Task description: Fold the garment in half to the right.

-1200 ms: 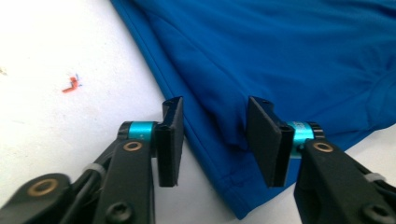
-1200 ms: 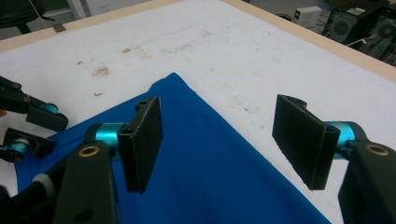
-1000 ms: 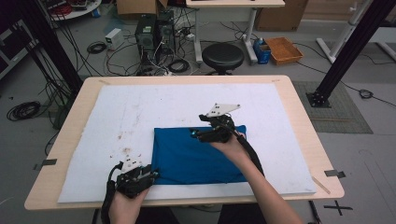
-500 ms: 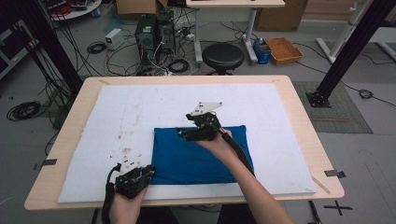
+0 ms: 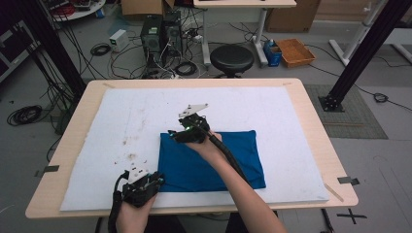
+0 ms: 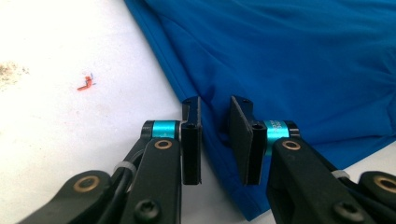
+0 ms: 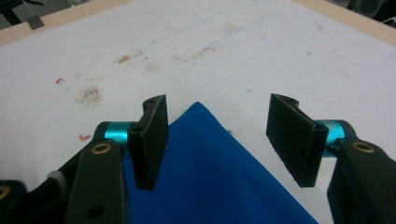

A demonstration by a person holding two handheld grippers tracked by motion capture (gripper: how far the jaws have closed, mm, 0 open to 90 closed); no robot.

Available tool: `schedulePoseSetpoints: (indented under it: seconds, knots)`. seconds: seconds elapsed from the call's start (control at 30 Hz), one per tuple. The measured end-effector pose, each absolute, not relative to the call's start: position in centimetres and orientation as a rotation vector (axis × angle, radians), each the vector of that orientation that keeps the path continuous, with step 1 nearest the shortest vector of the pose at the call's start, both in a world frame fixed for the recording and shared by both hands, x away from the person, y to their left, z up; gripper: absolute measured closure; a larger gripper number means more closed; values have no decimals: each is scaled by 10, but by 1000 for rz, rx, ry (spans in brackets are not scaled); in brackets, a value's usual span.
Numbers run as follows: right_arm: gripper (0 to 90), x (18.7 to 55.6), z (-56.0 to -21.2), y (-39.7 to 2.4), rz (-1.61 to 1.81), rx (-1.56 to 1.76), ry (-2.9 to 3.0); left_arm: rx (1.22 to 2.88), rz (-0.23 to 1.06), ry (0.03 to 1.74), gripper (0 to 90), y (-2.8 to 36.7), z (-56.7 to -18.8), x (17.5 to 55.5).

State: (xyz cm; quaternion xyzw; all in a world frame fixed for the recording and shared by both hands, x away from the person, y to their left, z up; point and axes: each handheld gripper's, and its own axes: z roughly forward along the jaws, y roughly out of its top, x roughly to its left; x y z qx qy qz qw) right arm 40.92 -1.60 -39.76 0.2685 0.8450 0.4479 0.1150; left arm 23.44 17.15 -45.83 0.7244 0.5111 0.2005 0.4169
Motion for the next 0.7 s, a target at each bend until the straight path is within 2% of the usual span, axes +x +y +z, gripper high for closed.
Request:
schedulePoseSetpoints:
  seconds: [0.17, 0.33, 0.7]
  knots:
    - [451, 418, -410, 8, 1260, 805, 2515, 1818, 501, 1270, 739, 172, -459, 234]
    - [485, 429, -424, 26, 1174, 837, 2544, 1821, 514, 1265, 664, 168, -459, 232]
    - [610, 440, -441, 47, 1059, 859, 2565, 1805, 476, 1279, 681, 172, -458, 234]
